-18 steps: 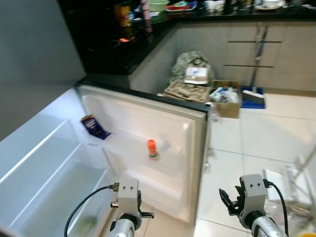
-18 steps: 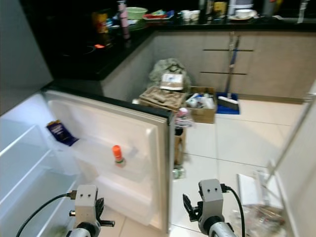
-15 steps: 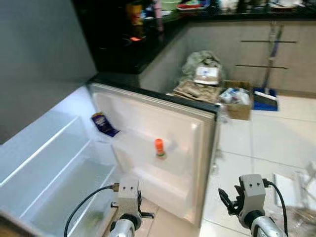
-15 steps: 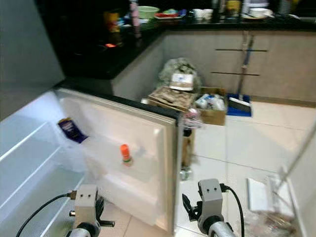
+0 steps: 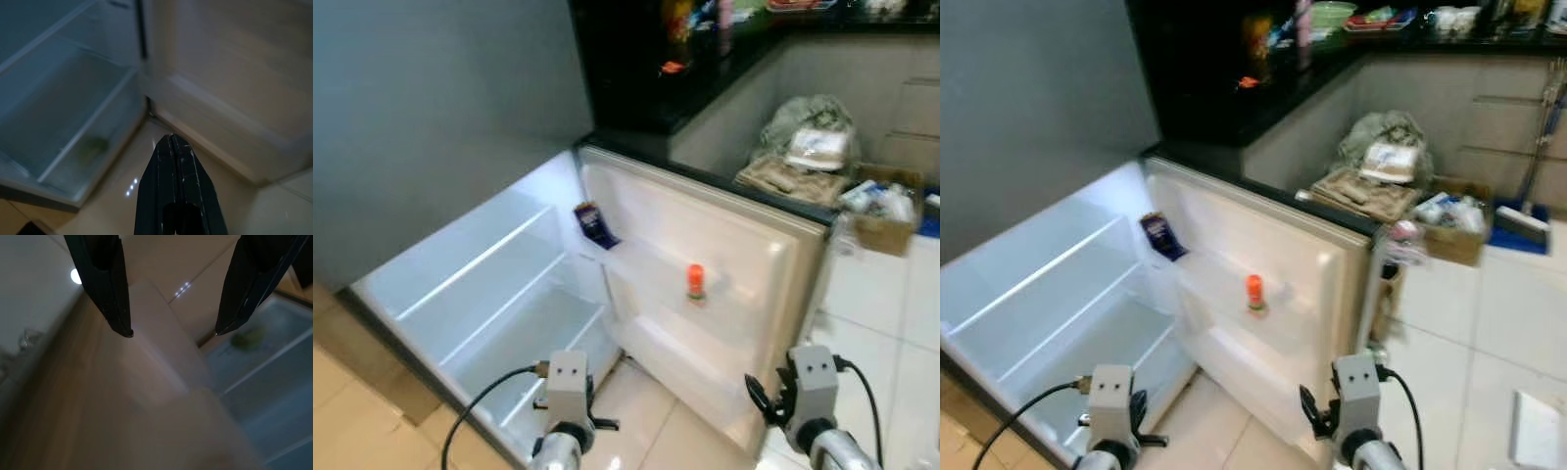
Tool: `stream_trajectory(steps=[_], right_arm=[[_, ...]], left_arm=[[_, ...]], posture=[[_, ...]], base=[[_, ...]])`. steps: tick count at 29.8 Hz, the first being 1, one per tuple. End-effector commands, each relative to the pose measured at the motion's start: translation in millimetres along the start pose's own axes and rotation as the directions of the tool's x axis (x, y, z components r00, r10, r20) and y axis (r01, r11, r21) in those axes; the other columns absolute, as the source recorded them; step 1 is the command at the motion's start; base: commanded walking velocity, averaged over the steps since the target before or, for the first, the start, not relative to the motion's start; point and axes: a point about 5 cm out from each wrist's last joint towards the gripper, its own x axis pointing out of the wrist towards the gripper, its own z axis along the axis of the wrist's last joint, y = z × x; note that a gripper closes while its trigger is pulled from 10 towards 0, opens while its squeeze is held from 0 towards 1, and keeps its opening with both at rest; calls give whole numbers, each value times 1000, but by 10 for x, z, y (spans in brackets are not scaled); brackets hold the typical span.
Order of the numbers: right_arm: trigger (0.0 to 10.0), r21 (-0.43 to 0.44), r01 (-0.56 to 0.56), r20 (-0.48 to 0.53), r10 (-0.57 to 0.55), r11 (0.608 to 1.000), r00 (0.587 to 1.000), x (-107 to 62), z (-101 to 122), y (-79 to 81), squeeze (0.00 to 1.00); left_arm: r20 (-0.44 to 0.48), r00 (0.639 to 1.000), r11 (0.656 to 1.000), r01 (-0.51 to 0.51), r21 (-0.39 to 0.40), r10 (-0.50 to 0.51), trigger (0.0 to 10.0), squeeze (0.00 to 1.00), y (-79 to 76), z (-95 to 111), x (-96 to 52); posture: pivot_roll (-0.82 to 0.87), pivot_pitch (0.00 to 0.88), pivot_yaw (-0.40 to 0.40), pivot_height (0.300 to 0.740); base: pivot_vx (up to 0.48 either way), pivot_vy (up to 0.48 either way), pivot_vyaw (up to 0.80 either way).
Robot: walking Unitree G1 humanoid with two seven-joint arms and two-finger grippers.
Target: Restocking fridge
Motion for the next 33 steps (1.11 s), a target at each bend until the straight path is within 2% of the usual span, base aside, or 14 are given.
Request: stream_trajectory(steps=[1,18,21,33], right_arm=[[10000,-3,-31,-3,31,999,1000,3,-23,97,0],[10000,-5,-23,-20,23,1000,1000,-55,-84,90,0],[10000,35,0,-6,0,999,1000,-52,-64,69,0],[10000,27,2,-5,-2,1000,1000,-34,-50,62,0]], left_arm=[[-29,999,1000,-17,-7,17,10000,0,46,-80,-53],[-49,999,1000,6,-1,-6,10000,0,16,-134,-77],[-50,999,1000,11,1,-11,10000,0,11,-132,-72],[-40,999,1000,29,0,-29,10000,0,-15,-90,-24]], posture=[[-83,124,71,740],[-99,108,84,740],[-100,107,85,740],[-108,90,95,740]], base=[[0,0,800],[0,0,789],[0,0,0],[0,0,0]])
